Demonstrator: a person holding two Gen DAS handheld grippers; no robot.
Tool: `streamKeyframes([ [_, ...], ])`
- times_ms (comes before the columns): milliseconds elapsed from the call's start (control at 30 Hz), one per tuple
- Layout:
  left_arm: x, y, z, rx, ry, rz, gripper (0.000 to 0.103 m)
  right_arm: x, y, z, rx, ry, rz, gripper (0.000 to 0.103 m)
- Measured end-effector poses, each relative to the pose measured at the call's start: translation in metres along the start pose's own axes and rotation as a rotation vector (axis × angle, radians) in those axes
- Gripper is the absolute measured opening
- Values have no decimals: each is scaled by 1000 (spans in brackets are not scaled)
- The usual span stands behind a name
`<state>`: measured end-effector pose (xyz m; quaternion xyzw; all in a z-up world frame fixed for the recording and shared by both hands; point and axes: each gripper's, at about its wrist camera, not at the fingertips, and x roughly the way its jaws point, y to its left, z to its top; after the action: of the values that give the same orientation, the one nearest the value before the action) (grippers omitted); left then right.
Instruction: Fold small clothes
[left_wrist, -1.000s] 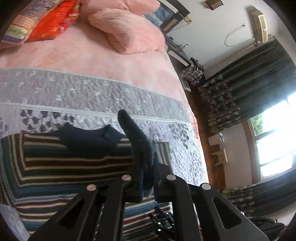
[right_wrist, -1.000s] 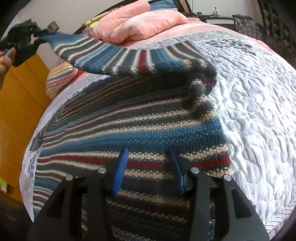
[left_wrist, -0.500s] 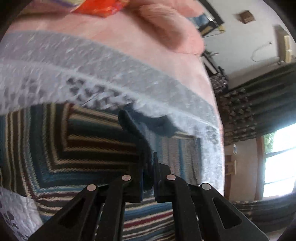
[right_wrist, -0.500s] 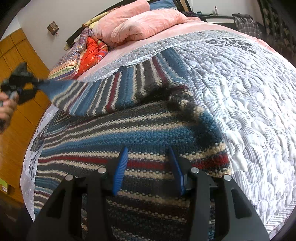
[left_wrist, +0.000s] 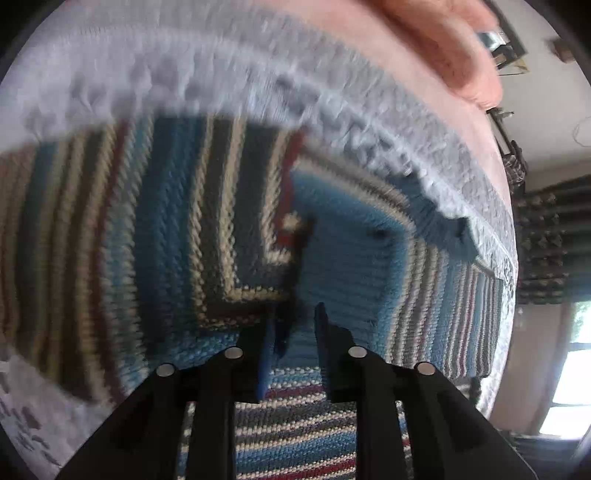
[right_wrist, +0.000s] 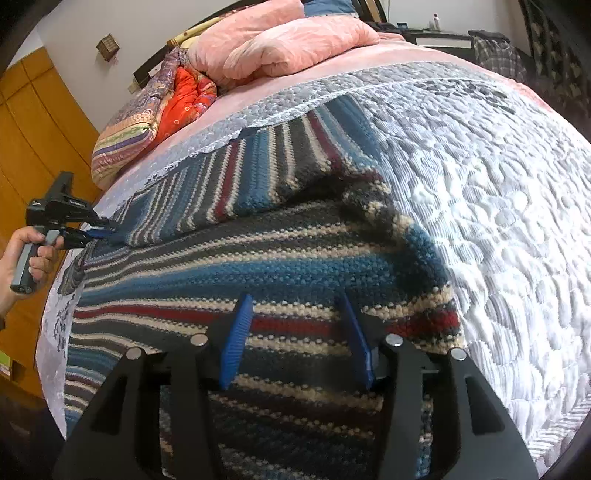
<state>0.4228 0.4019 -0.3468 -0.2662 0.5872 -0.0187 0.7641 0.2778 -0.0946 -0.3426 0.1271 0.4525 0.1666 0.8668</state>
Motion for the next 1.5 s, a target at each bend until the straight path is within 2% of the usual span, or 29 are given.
streamKeyframes([
  [33,-15,-10,-6,29,-54,-44,33,-3,2,4,10,-2,16,51],
  [67,-23,-17,-11,40,-74,-95,36,-5,3,7,15,-4,26,51],
  [100,-27,-24,-14,53,-79,-159,39,-8,6,16,12,-18,37,51],
  [133,-25,-34,-17,74,-65,-259,41,-12,9,26,8,-38,39,51],
  [167,-21,-39,-17,85,-58,-301,44,-14,11,36,7,-54,42,54],
  [200,-15,-42,-17,92,-57,-311,45,-13,13,51,13,-62,49,56],
  [267,8,-38,-14,79,-40,-283,45,-5,13,79,21,-66,60,57],
  [333,34,-20,-12,20,-3,-208,44,8,8,100,19,-53,41,57],
  [400,44,-1,-15,-32,-2,-228,25,26,-1,116,40,-22,29,57],
  [467,38,15,-18,-78,-8,-283,25,46,-12,123,65,30,16,58],
  [533,26,29,-22,-105,-25,-302,28,71,-18,121,76,103,12,59],
  [567,16,39,-27,-119,-40,-311,35,79,-17,118,64,119,-3,59],
  [600,5,48,-30,-133,-56,-312,48,82,-10,116,28,113,-30,61],
  [667,-23,71,-35,-152,-124,-313,62,77,3,116,-19,102,-50,62],
  [767,-69,122,-40,-211,-215,-320,65,61,21,118,-42,69,-32,62],
  [967,-165,266,-57,-419,-455,-195,70,28,78,113,-116,38,46,62],
  [1067,-191,333,-65,-541,-540,-181,71,23,108,105,-145,39,97,63],
  [1233,-184,390,-54,-607,-544,-174,71,30,161,89,-169,70,164,64],
  [1367,-165,412,-46,-648,-531,-159,71,41,203,75,-242,104,188,64],
  [1500,-152,432,-39,-667,-534,-158,71,44,222,70,-262,119,211,64],
])
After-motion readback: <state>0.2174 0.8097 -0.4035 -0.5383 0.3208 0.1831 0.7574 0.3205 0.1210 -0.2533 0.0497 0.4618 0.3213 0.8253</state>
